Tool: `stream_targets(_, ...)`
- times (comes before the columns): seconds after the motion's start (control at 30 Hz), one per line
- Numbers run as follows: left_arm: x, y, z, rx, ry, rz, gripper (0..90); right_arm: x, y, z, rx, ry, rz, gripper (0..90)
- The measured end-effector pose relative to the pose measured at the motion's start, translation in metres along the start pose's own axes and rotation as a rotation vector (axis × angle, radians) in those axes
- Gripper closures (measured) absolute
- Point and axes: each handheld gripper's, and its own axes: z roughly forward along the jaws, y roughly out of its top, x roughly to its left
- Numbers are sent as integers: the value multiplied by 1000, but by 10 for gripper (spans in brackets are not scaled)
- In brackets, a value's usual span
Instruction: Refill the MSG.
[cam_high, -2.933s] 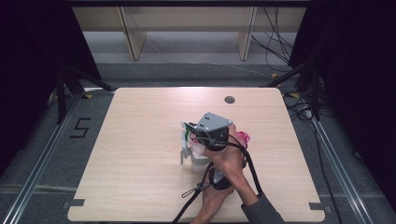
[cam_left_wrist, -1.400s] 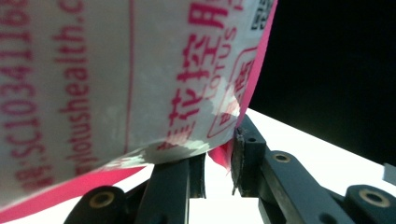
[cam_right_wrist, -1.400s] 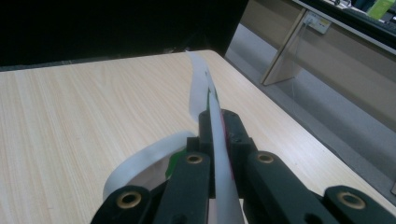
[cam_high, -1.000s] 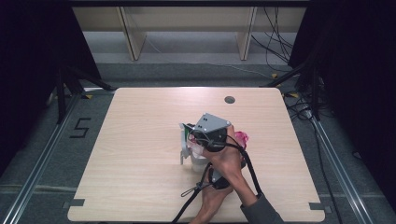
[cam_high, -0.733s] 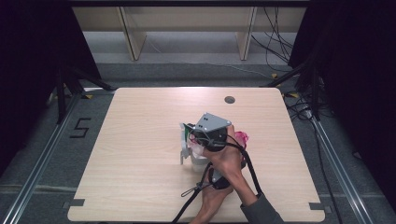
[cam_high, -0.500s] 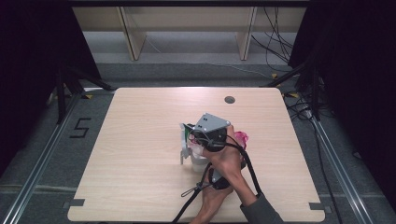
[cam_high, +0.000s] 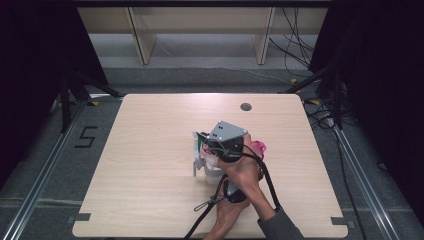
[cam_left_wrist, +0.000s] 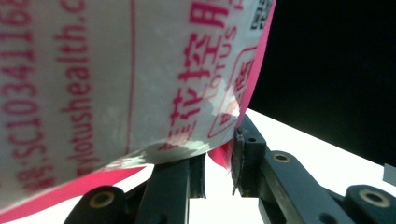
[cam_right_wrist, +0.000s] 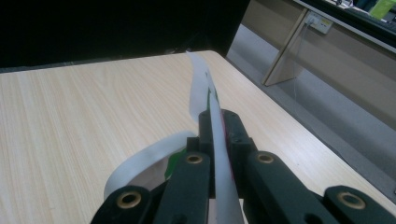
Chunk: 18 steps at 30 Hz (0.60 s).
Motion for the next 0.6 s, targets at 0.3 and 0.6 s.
stream_targets(0.3, -3, 0, 3, -33, 4, -36, 769, 0, 0, 1, 1, -7, 0, 894)
stream_targets(0.6, 0, 0, 1, -2, -8, -6, 770, -2, 0, 0, -5, -6, -18, 894)
